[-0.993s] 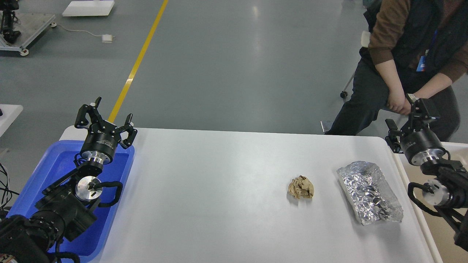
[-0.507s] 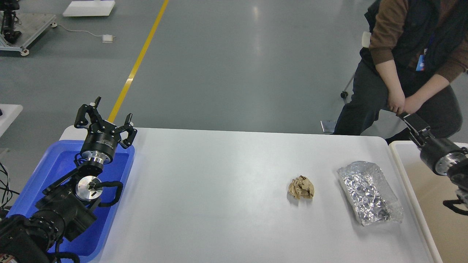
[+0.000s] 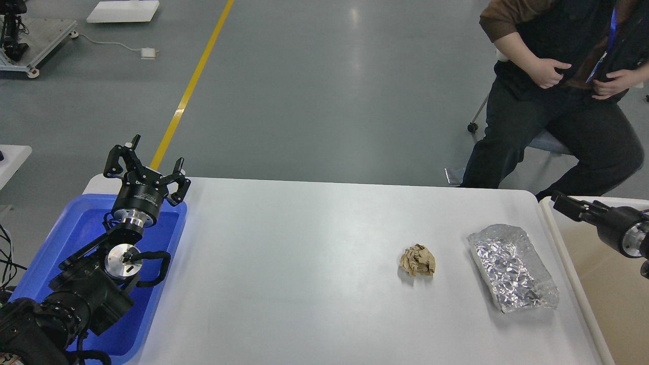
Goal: Tidy desktop
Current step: 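Reach the right gripper toward the foil wrapper and close on it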
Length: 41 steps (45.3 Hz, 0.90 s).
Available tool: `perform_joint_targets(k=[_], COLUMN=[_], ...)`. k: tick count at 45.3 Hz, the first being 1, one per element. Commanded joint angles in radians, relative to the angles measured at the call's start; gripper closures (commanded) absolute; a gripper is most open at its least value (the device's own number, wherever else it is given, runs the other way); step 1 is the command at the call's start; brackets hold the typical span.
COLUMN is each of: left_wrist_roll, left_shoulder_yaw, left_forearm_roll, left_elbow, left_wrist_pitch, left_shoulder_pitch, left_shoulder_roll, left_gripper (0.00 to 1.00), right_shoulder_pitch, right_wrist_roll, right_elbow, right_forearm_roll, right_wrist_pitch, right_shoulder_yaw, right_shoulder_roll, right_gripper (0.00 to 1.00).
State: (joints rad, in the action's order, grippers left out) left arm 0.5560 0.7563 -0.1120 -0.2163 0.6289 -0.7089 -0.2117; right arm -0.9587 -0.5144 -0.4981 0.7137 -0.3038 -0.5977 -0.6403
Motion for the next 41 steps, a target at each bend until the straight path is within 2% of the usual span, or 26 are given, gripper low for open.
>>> perform_joint_targets(k=[1,10,23,41], left_wrist_roll=[-0.001,-0.001,0.001,0.001], left_shoulder_yaw=[0.000,0.000,0.000,0.000], left_forearm_roll=[0.000,0.000,0.000,0.000], left_elbow=[0.000,0.000,0.000,0.000], left_wrist_pitch=[0.000,0.000,0.000,0.000], left_shoulder_pitch=[-0.001,0.000,0.000,0.000], left_shoulder_roll=[0.000,0.000,0.000,0.000], left_gripper=[0.00,0.00,0.00,0.00], right_shoulder_pitch=[-0.009,0.018,0.089,0.112], right_wrist_roll=[0.000,0.002,0.030,0.030], right_elbow=[0.012,0.015,0.026,0.029], right_forearm_roll=[0.213,0.283,0.263,0.205], right_wrist_pitch=[0.006,0.048,0.040,0.035], right_shoulder_yaw=[-0.056,-0.057,-0.047,-0.037], right_shoulder_roll=[0.025,0.056,0.083,0.103], right_gripper=[0.00,0.00,0.00,0.01])
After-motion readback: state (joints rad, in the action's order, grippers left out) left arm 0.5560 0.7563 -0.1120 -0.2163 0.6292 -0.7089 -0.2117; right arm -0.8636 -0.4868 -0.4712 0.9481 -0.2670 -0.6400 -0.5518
